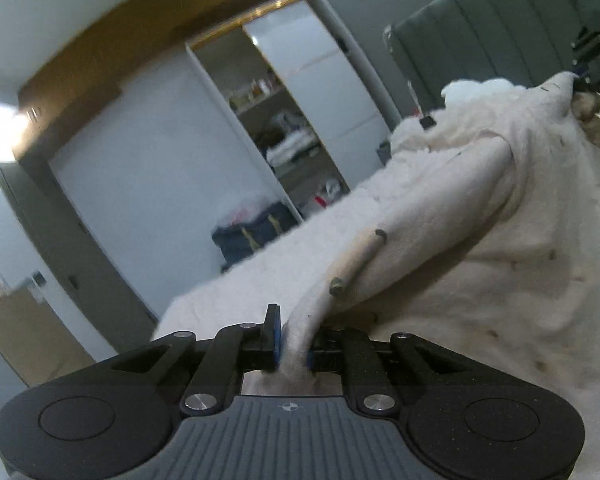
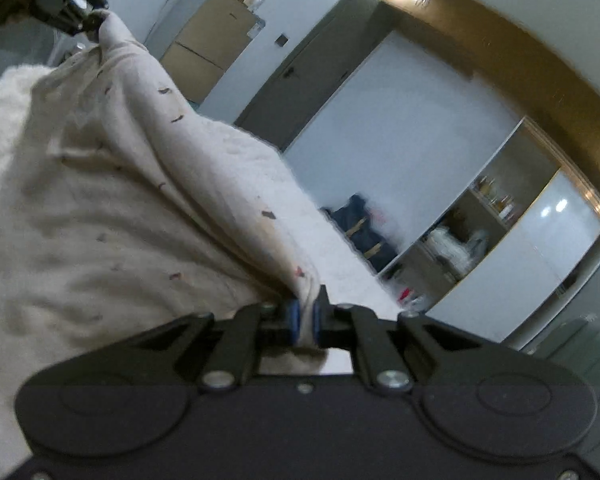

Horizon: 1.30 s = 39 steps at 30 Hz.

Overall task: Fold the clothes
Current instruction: 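Grasp the shirt edge with the left tool while the right tool grasps the other edge, then release the shirt edges and open both tools above the shirt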

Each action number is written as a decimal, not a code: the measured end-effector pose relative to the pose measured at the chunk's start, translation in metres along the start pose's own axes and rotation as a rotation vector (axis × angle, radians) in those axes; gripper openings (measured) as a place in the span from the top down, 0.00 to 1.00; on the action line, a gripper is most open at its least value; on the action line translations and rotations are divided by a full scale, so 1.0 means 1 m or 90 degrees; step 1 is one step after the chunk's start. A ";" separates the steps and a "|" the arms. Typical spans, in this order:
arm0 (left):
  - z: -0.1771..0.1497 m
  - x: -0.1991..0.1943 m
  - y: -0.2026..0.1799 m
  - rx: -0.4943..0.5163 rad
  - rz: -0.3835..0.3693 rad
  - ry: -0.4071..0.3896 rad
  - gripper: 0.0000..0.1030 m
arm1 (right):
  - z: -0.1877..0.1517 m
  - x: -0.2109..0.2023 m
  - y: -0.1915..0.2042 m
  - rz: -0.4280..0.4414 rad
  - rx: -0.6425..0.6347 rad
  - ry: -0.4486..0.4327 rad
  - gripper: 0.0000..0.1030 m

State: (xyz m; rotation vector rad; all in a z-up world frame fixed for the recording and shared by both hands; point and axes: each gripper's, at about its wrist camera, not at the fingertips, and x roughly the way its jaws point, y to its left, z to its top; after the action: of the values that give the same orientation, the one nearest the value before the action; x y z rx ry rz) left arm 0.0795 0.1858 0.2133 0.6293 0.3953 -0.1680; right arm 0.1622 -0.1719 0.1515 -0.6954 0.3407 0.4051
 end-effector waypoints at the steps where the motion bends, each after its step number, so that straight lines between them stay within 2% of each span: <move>1: 0.000 0.024 -0.002 0.006 -0.007 0.029 0.90 | 0.000 0.011 -0.002 0.010 0.002 0.016 0.95; 3: -0.011 0.083 -0.006 0.016 -0.021 0.089 0.88 | -0.005 0.078 -0.008 0.048 0.000 0.096 0.94; 4: -0.023 0.121 -0.013 0.015 -0.027 0.131 0.78 | -0.007 0.098 -0.009 0.056 0.006 0.119 0.92; 5: -0.035 0.158 -0.020 0.013 -0.032 0.173 0.57 | -0.018 0.142 -0.008 0.046 0.014 0.163 0.77; 6: -0.053 0.196 -0.029 0.008 -0.034 0.224 0.47 | -0.029 0.184 -0.007 0.036 0.021 0.206 0.59; 7: -0.079 0.234 -0.039 -0.003 -0.032 0.287 0.44 | -0.037 0.202 -0.003 0.018 0.025 0.223 0.55; 8: -0.098 0.260 -0.045 -0.019 -0.032 0.334 0.50 | -0.054 0.240 0.002 -0.016 0.044 0.275 0.55; 9: -0.111 0.269 -0.042 -0.063 -0.035 0.363 0.52 | -0.065 0.255 0.005 -0.037 0.057 0.307 0.58; 10: -0.125 0.271 -0.036 -0.130 -0.036 0.381 0.52 | -0.072 0.253 0.010 -0.060 0.063 0.300 0.58; 11: -0.130 0.265 -0.029 -0.180 -0.035 0.370 0.50 | -0.078 0.251 0.014 -0.082 0.068 0.291 0.55; 12: -0.130 0.254 -0.023 -0.223 -0.038 0.346 0.48 | -0.080 0.242 0.020 -0.093 0.077 0.263 0.46; 13: -0.130 0.235 -0.017 -0.281 -0.045 0.314 0.40 | -0.083 0.233 0.024 -0.096 0.082 0.247 0.39; 14: -0.129 0.220 -0.015 -0.324 -0.049 0.289 0.24 | -0.092 0.213 0.031 -0.112 0.098 0.221 0.28; 15: -0.127 0.204 -0.017 -0.364 -0.057 0.260 0.17 | -0.100 0.202 0.035 -0.127 0.123 0.207 0.28; 16: -0.124 0.182 -0.022 -0.423 -0.072 0.215 0.11 | -0.105 0.188 0.036 -0.116 0.190 0.178 0.29; 17: -0.117 0.177 -0.028 -0.465 -0.090 0.181 0.11 | -0.110 0.174 0.038 -0.104 0.256 0.148 0.30; 19: -0.103 0.174 -0.052 -0.569 -0.181 0.084 0.11 | -0.116 0.149 0.040 -0.069 0.375 0.093 0.32; 21: -0.098 0.178 -0.067 -0.609 -0.212 0.046 0.11 | -0.121 0.140 0.057 0.046 0.576 0.015 0.37; 22: -0.099 0.186 -0.082 -0.614 -0.210 0.055 0.11 | -0.117 0.138 0.061 0.060 0.590 0.008 0.38; 23: -0.100 0.195 -0.092 -0.605 -0.202 0.081 0.11 | -0.114 0.146 0.082 0.075 0.590 0.003 0.43; 24: -0.103 0.203 -0.100 -0.576 -0.186 0.110 0.11 | -0.115 0.155 0.093 0.071 0.571 0.022 0.55; 25: -0.110 0.215 -0.108 -0.529 -0.147 0.159 0.13 | -0.117 0.163 0.104 0.067 0.553 0.042 0.62; 26: -0.119 0.223 -0.109 -0.499 -0.100 0.216 0.15 | -0.131 0.172 0.108 0.041 0.537 0.099 0.76; 27: -0.127 0.224 -0.104 -0.495 -0.076 0.252 0.18 | -0.146 0.182 0.111 0.014 0.521 0.155 0.86; 28: -0.134 0.220 -0.097 -0.510 -0.074 0.261 0.21 | -0.160 0.191 0.115 -0.013 0.505 0.211 0.88; 29: -0.138 0.217 -0.090 -0.526 -0.073 0.266 0.21 | -0.172 0.194 0.111 -0.036 0.509 0.241 0.93; 30: -0.139 0.210 -0.082 -0.540 -0.062 0.263 0.22 | -0.211 0.177 0.087 -0.109 0.524 0.301 0.91; 31: -0.138 0.200 -0.072 -0.546 -0.036 0.255 0.21 | -0.225 0.168 0.073 -0.159 0.527 0.334 0.88; 32: -0.136 0.191 -0.065 -0.559 -0.021 0.239 0.20 | -0.233 0.157 0.058 -0.183 0.546 0.339 0.88; 34: -0.132 0.179 -0.057 -0.607 -0.019 0.180 0.17 | -0.225 0.142 0.042 -0.191 0.578 0.268 0.84; 37: -0.126 0.162 -0.048 -0.670 -0.018 0.101 0.14 | -0.203 0.137 0.030 -0.180 0.581 0.164 0.56; 38: -0.124 0.162 -0.049 -0.679 -0.023 0.098 0.14 | -0.198 0.137 0.029 -0.164 0.585 0.136 0.48; 39: -0.122 0.161 -0.050 -0.688 -0.028 0.094 0.14 | -0.188 0.154 0.016 -0.101 0.626 0.070 0.48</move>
State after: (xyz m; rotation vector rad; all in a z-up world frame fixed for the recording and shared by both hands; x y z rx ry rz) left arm 0.1752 0.2139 0.0302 -0.4349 0.5702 0.0636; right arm 0.2570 -0.2498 -0.0590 0.2210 0.5257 0.0149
